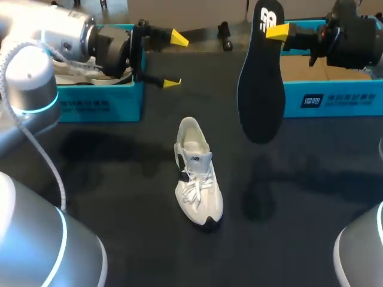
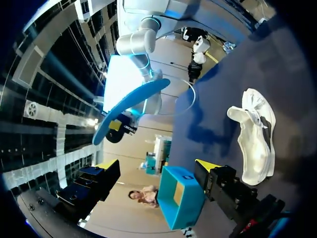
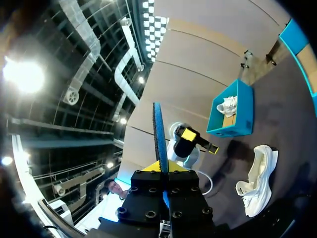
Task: Take the shoe out of the shoebox, open the shoe tongue, remove and reinsert the insole, then place the shoe into the shoebox
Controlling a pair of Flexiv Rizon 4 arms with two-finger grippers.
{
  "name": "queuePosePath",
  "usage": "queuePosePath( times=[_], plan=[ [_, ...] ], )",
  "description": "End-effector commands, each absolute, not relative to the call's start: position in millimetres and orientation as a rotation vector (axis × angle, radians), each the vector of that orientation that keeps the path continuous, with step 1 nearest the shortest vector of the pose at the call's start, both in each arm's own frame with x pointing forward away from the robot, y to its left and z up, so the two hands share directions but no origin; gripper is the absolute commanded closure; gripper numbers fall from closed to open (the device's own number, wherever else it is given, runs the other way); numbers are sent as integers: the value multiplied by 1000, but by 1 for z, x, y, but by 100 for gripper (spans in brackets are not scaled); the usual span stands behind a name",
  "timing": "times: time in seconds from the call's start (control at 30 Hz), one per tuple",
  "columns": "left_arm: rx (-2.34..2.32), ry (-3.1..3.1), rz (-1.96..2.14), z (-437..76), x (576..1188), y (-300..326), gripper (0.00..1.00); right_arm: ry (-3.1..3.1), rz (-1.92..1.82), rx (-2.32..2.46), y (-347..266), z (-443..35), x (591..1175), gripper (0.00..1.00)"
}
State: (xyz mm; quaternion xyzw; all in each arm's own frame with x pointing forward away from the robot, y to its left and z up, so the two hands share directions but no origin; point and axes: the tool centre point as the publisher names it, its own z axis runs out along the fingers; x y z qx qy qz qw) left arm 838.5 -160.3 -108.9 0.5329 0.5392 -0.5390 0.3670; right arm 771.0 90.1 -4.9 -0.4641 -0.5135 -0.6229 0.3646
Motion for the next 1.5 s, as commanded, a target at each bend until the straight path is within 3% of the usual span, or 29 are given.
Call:
queuePosePath(
  times=[0.03,0.8,1.5],
  plan=[
    [1316,1321,-1407,-113,833,-160,0,-1170,-1502,-1396,89,-11,773,100],
    [1304,1127,-1369,-96,801,-163,0,-905,-1037,-1578,74,-46,858,100],
    [1358,1135,-1249,-96,788,-208,0,-921,-991,-1492,139,-80,908,100]
  ],
)
